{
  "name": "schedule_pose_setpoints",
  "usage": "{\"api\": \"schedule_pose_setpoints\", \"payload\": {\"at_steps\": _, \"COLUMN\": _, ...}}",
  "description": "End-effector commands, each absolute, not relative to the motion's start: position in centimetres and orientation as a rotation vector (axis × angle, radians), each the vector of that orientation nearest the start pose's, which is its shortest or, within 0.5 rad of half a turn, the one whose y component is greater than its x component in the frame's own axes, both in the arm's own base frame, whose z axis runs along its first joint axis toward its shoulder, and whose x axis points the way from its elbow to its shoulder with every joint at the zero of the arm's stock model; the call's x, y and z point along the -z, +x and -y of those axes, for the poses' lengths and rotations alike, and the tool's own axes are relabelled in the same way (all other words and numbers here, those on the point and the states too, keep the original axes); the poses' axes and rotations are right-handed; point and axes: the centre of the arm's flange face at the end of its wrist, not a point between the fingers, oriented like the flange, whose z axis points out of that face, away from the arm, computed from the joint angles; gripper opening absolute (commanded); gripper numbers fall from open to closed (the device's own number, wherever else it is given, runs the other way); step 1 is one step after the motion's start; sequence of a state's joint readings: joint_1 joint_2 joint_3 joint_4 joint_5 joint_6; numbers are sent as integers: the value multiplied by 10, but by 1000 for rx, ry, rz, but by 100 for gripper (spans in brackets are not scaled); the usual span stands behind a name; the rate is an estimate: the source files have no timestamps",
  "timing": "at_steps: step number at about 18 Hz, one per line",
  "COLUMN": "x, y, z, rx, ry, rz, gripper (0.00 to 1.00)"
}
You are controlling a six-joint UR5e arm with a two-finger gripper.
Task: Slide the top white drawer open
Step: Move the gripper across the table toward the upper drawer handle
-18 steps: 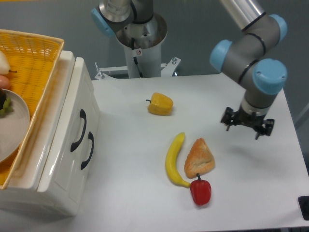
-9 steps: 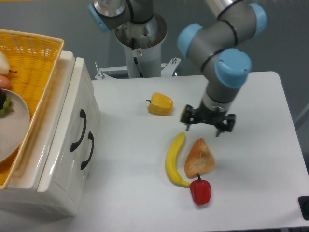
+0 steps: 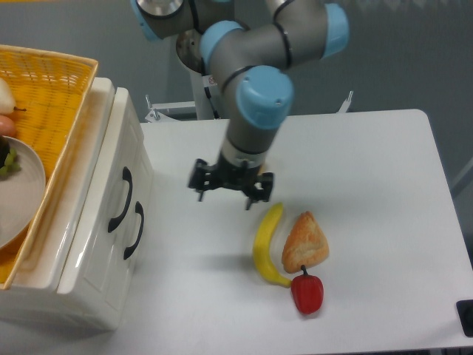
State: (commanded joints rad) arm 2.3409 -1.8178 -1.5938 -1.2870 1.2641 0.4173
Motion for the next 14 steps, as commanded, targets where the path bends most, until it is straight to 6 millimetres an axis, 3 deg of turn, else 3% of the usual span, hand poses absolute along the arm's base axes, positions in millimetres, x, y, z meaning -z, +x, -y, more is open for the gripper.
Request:
{"api": "schedule_pose_setpoints", "payload": {"at_steps": 4, "x": -378, "y": -281, "z": -538, "rx": 445, "ry": -2849, "rz": 498, "gripper": 95}}
{"api": "schedule_pose_setpoints", "payload": {"at_steps": 8, "x": -377, "y": -258, "z": -549, "rx": 466, "ry": -2860, "rz": 443, "gripper": 93}}
{"api": "schedule_pose_setpoints", "payload": {"at_steps": 14, "x": -382, "y": -256, "z": -551, "rx": 482, "ry": -2841, "rz": 464, "gripper": 90}}
